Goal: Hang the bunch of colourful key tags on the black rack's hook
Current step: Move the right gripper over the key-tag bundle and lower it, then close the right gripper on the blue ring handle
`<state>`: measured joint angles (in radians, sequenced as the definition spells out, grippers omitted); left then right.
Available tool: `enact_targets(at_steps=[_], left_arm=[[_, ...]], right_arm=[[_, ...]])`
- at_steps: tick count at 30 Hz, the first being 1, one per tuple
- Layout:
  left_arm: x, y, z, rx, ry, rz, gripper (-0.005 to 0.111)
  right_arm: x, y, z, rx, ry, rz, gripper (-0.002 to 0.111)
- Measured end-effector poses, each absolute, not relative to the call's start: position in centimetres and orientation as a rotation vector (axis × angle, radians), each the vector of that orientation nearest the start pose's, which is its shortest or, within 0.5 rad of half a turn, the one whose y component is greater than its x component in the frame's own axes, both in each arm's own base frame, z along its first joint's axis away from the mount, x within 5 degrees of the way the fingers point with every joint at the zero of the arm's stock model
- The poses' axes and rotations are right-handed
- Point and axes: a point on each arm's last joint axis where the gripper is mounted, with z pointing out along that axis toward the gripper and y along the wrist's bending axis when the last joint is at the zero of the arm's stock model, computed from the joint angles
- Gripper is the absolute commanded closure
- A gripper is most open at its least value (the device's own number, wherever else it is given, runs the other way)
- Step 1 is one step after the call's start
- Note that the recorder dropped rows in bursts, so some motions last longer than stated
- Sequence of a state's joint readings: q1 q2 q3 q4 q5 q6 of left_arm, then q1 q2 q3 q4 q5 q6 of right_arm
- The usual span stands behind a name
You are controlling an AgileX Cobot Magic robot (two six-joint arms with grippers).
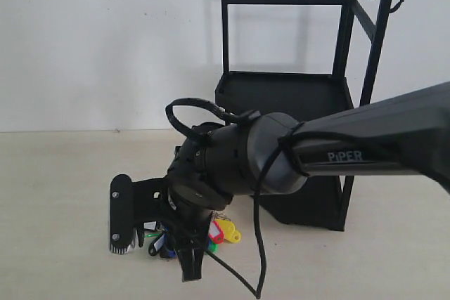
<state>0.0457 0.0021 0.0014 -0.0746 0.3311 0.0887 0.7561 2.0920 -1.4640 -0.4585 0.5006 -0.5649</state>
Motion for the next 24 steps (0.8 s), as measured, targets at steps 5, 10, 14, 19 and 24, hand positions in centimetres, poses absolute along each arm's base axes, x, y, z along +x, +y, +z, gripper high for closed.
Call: enact_targets(at_steps=[5, 10, 14, 19, 24], left_arm=[[5.4, 0.0, 18.3, -0.008, 1.817, 0.023, 0.102], [5.4, 0.0, 18.3, -0.008, 1.817, 0.023, 0.102], [5.4, 0.0, 18.3, -0.008, 1.817, 0.023, 0.102], [5.4, 0.0, 18.3, -0.008, 1.817, 0.023, 0.102], [5.4, 0.0, 18.3, -0.008, 1.817, 0.023, 0.102]], right_arm=[[34.6, 30.0, 15.5, -1.894, 1.724, -0.353, 0.058], [35.5, 30.8, 14.5, -1.843, 1.764, -0.342, 0.058], [35.7, 30.9, 13.6, -1.856, 1.782, -0.348, 0.072], [35.7, 30.8, 13.4, -1.861, 1.793, -0.352, 0.108], [35.7, 30.8, 13.4, -1.852, 1.802, -0.350, 0.108]])
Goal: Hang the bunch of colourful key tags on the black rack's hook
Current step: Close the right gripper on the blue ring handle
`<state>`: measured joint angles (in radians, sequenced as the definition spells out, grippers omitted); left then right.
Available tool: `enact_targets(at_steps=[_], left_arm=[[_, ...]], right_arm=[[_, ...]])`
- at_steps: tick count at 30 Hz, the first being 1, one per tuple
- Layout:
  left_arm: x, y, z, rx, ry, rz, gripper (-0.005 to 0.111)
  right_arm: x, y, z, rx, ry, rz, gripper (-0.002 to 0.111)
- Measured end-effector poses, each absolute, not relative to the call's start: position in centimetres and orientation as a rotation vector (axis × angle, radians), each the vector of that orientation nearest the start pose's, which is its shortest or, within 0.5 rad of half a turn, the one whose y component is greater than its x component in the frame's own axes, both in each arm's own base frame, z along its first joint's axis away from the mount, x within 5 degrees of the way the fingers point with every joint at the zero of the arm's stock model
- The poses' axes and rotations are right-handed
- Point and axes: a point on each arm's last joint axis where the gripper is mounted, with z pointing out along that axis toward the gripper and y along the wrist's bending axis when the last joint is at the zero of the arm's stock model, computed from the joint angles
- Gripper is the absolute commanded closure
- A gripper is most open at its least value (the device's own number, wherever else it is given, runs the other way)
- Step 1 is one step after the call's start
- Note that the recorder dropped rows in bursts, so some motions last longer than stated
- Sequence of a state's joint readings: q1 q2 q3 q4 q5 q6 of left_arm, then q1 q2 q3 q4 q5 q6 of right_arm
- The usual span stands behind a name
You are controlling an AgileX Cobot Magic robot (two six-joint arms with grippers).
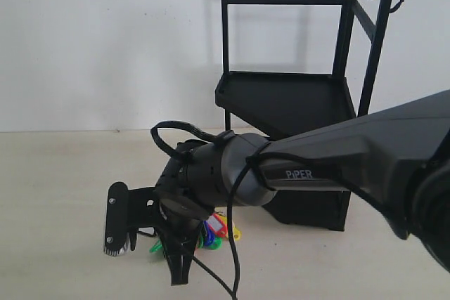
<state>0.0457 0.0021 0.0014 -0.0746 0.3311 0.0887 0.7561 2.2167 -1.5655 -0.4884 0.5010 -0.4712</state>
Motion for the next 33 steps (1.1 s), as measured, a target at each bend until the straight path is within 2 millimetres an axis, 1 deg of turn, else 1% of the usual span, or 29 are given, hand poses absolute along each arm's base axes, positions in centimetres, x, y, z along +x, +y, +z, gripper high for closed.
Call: enact_targets(at_steps=[11, 13, 17, 18, 19, 21, 24, 26, 29, 33], left_arm=[[5.4, 0.0, 18.3, -0.008, 1.817, 0.023, 0.102], [5.4, 0.0, 18.3, -0.008, 1.817, 0.023, 0.102], [5.4, 0.0, 18.3, -0.008, 1.817, 0.023, 0.102], [5.4, 0.0, 18.3, -0.008, 1.817, 0.023, 0.102], [5.4, 0.0, 18.3, -0.008, 1.817, 0.023, 0.102], [5.4, 0.0, 18.3, -0.008, 1.817, 0.023, 0.102], [5.4, 0.0, 18.3, -0.008, 1.817, 0.023, 0.102], [5.4, 0.0, 18.3, -0.008, 1.817, 0.023, 0.102], [5.4, 0.0, 18.3, -0.008, 1.817, 0.023, 0.102], [5.4, 0.0, 18.3, -0.008, 1.817, 0.023, 0.102]], right_arm=[[35.7, 30.8, 13.5, -1.852, 1.802, -0.351, 0.107], [35.7, 30.8, 13.5, -1.856, 1.796, -0.357, 0.100], [35.7, 30.8, 13.5, -1.858, 1.793, -0.361, 0.072], [35.7, 30.8, 13.5, -1.858, 1.793, -0.361, 0.067], [35.7, 30.8, 13.5, -1.859, 1.791, -0.362, 0.066], [35.8, 30.8, 13.4, -1.860, 1.787, -0.362, 0.069], [35.8, 30.9, 13.4, -1.858, 1.781, -0.358, 0.080], [35.8, 31.0, 13.1, -1.861, 1.781, -0.355, 0.085], [35.8, 31.0, 12.5, -1.868, 1.782, -0.354, 0.086], [36.1, 31.1, 12.4, -1.866, 1.774, -0.354, 0.086]])
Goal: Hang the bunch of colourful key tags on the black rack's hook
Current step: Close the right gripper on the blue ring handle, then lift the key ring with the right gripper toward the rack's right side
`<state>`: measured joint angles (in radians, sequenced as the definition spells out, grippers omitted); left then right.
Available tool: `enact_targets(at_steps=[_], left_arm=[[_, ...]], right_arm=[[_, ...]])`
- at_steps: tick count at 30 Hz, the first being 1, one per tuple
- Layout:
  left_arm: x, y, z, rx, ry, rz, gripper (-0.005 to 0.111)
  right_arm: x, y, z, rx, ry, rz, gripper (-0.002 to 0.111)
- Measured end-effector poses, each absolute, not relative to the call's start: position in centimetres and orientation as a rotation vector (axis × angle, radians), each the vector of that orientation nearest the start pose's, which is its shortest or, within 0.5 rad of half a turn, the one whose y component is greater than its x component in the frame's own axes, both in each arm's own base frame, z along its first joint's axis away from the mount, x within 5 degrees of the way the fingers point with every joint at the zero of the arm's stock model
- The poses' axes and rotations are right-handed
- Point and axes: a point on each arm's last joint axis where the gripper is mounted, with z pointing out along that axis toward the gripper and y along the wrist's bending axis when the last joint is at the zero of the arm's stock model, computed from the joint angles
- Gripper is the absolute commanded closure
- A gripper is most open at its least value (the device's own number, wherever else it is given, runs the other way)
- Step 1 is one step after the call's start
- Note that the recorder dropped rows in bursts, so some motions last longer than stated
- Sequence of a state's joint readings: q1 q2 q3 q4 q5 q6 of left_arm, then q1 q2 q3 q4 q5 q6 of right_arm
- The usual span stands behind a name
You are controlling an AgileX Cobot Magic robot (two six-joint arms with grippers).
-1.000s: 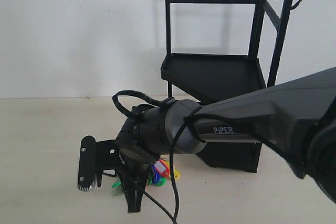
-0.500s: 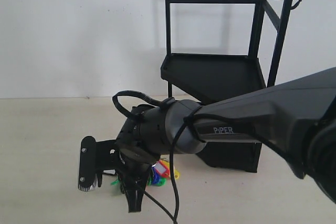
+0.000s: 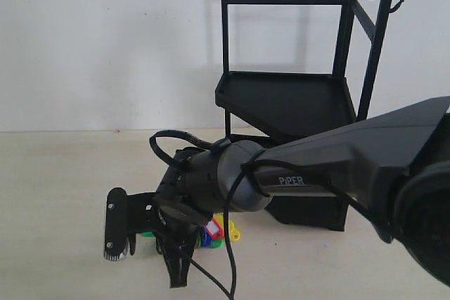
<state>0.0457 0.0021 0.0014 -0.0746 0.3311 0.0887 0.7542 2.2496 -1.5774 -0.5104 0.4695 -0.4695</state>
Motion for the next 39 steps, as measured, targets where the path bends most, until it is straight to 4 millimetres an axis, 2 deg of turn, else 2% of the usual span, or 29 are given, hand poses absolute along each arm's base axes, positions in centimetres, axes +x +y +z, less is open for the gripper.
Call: enact_targets(at_steps=[2, 4, 10, 13, 18, 21, 25, 27, 33, 39], left_arm=[[5.4, 0.0, 18.3, -0.008, 1.817, 0.023, 0.102], [5.4, 0.0, 18.3, -0.008, 1.817, 0.023, 0.102], [5.4, 0.0, 18.3, -0.008, 1.817, 0.023, 0.102], [5.4, 0.0, 18.3, -0.008, 1.817, 0.023, 0.102], [5.4, 0.0, 18.3, -0.008, 1.817, 0.023, 0.102], [5.4, 0.0, 18.3, -0.008, 1.817, 0.023, 0.102], [5.4, 0.0, 18.3, -0.008, 1.817, 0.023, 0.102], [5.4, 0.0, 18.3, -0.008, 1.817, 0.023, 0.102], [5.4, 0.0, 18.3, -0.008, 1.817, 0.023, 0.102], [5.4, 0.0, 18.3, -0.008, 1.817, 0.023, 0.102]], right_arm=[[36.3, 31.1, 12.2, -1.854, 1.784, -0.352, 0.094], [36.5, 31.1, 12.1, -1.850, 1.796, -0.357, 0.108], [36.7, 31.0, 12.5, -1.836, 1.816, -0.368, 0.108], [36.8, 31.0, 13.6, -1.800, 1.837, -0.373, 0.108], [36.8, 30.8, 17.2, -1.622, 1.917, -0.341, 0.108], [36.4, 30.5, 20.2, -1.371, 2.031, -0.228, 0.108], [35.8, 29.9, 24.2, -0.984, 2.175, 0.006, 0.108], [35.5, 29.5, 25.5, -0.868, 2.211, 0.094, 0.108], [34.3, 28.8, 28.6, -0.715, 2.244, 0.252, 0.108], [31.8, 27.1, 31.6, -0.649, 2.194, 0.368, 0.108]])
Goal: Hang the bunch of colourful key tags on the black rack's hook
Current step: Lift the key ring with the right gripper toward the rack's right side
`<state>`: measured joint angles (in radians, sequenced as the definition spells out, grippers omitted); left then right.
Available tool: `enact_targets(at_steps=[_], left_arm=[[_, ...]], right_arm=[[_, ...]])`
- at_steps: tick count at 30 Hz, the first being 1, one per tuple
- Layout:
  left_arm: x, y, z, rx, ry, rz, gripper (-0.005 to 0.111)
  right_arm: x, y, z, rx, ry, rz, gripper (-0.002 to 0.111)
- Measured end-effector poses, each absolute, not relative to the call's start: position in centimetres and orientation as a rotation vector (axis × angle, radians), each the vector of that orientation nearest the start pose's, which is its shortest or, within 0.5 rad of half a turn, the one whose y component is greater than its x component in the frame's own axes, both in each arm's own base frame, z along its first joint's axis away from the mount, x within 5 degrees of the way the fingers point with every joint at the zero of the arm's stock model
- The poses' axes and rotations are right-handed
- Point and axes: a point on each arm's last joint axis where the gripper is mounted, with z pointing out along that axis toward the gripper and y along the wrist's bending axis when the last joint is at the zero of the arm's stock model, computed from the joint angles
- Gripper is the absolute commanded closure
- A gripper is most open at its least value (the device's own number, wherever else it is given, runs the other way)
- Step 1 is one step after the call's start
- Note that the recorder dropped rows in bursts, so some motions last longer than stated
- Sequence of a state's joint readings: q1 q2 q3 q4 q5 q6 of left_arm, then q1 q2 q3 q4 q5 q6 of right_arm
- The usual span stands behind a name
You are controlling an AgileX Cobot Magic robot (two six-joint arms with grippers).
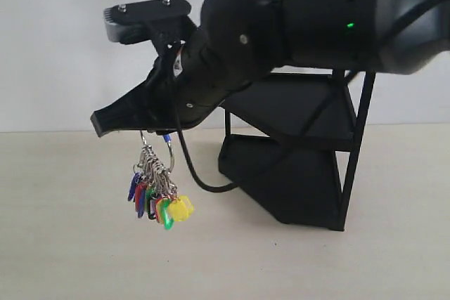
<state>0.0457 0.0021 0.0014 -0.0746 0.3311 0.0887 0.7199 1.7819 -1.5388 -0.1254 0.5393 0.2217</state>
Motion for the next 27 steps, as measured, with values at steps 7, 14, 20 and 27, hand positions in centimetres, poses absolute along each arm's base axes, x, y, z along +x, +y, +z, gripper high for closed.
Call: enact_targets(at_steps=[7, 14, 20, 27], left_arm=[[5.4, 0.0, 18.3, -0.008, 1.817, 0.023, 0.102], [5.4, 0.0, 18.3, -0.008, 1.817, 0.023, 0.102], [5.4, 0.0, 18.3, -0.008, 1.817, 0.023, 0.102], [5.4, 0.0, 18.3, -0.008, 1.817, 0.023, 0.102]], right_arm=[[27.8, 23.7, 33.8, -0.669, 2.139, 0.377, 0.108], [23.6, 19.4, 36.7, -0.694, 2.036, 0.311, 0.108], [20.6, 13.6, 39.7, -0.615, 2.002, -0.027, 0.108], [16.4, 8.6, 42.7, -0.489, 1.994, -0.106, 0.108]])
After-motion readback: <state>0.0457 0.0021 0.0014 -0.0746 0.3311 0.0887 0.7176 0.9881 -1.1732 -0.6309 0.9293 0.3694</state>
